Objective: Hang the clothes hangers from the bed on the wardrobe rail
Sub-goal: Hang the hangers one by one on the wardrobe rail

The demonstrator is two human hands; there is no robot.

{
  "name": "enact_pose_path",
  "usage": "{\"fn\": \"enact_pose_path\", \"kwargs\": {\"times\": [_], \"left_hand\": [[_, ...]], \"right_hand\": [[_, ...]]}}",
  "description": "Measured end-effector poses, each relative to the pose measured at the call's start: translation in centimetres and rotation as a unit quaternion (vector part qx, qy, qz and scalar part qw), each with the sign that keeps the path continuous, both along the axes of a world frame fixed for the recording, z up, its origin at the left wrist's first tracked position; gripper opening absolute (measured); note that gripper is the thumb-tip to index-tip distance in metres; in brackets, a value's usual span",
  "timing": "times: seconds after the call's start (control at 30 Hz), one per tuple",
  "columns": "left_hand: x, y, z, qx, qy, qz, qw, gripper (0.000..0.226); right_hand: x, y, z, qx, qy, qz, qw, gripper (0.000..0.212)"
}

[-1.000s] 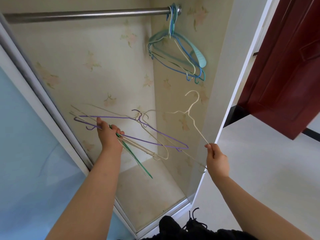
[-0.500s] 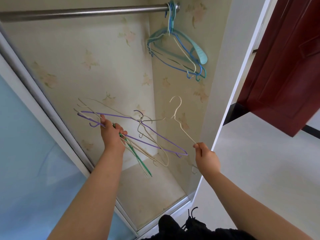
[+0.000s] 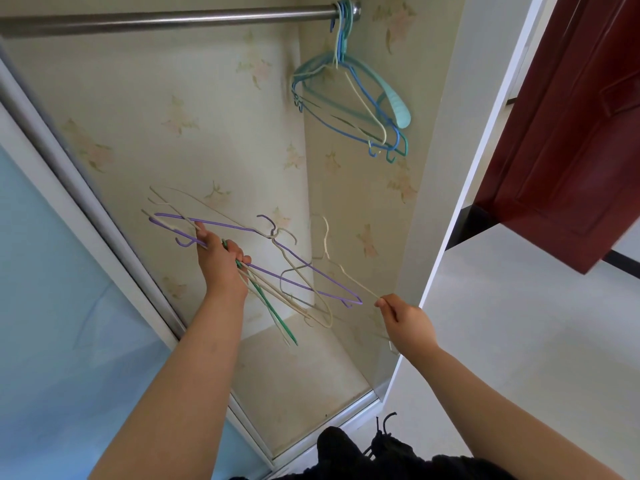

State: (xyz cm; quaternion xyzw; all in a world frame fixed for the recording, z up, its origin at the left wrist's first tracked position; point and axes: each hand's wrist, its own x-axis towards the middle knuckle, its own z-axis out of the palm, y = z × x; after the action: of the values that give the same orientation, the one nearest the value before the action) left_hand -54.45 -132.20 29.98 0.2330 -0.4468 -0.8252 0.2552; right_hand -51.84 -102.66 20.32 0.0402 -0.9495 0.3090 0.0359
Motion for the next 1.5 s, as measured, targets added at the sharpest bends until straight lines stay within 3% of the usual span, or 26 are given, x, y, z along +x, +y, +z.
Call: {"fn": "enact_pose_path", "kwargs": {"times": [0.23, 0.37, 0.47, 0.67, 0.97, 1.1, 1.23, 1.27, 1.33, 1.47, 1.5], "left_hand": [[0.6, 0.0, 1.0, -0.017, 0.003, 0.029, 0.999, 0.024], [0.3, -0.3, 0.8, -0.026, -0.005, 0.032, 0.999, 0.024], [-0.3, -0.3, 0.8, -0.056, -0.023, 0.018, 0.998, 0.032], [-1.1, -0.4, 1.2, -0.063, -0.034, -0.069, 0.995, 0.011], [-0.8, 0.0, 4.9, 0.015, -0.024, -0.134, 0.991, 0.005], [-1.0, 0.1, 7.0, 0.003, 0.008, -0.162, 0.987, 0.007], [-0.9, -0.2, 8.6, 0.014, 0.04, -0.172, 0.984, 0.015], [-0.9, -0.4, 8.8, 0.019, 0.049, -0.173, 0.984, 0.015], [-0.8, -0.7, 9.1, 0.022, 0.065, -0.177, 0.982, 0.017], [-0.6, -1.1, 8.7, 0.007, 0.079, -0.193, 0.978, 0.033], [-0.5, -1.0, 8.5, 0.006, 0.081, -0.198, 0.977, 0.035]], "right_hand": [[-1.0, 1.3, -0.5, -0.011, -0.086, -0.097, 0.992, 0.032], [-1.6, 1.2, 0.4, -0.002, -0.107, -0.073, 0.992, 0.034], [-2.4, 0.4, 2.0, 0.052, -0.092, -0.019, 0.994, 0.031], [-4.5, -2.2, 7.0, 0.109, 0.001, 0.048, 0.993, 0.023], [-9.5, -7.8, 21.1, -0.04, 0.177, 0.026, 0.983, 0.032], [-13.6, -9.8, 26.0, -0.078, 0.173, 0.008, 0.982, 0.027], [-16.1, -10.7, 28.2, -0.116, 0.062, 0.011, 0.991, 0.028], [-16.1, -10.7, 28.3, -0.082, 0.04, 0.013, 0.996, 0.028], [-16.8, -10.0, 27.5, 0.045, 0.049, -0.009, 0.998, 0.032], [-18.7, -8.0, 25.7, 0.065, 0.1, -0.074, 0.99, 0.031], [-18.5, -7.6, 24.7, 0.01, 0.12, -0.069, 0.99, 0.032]]}}
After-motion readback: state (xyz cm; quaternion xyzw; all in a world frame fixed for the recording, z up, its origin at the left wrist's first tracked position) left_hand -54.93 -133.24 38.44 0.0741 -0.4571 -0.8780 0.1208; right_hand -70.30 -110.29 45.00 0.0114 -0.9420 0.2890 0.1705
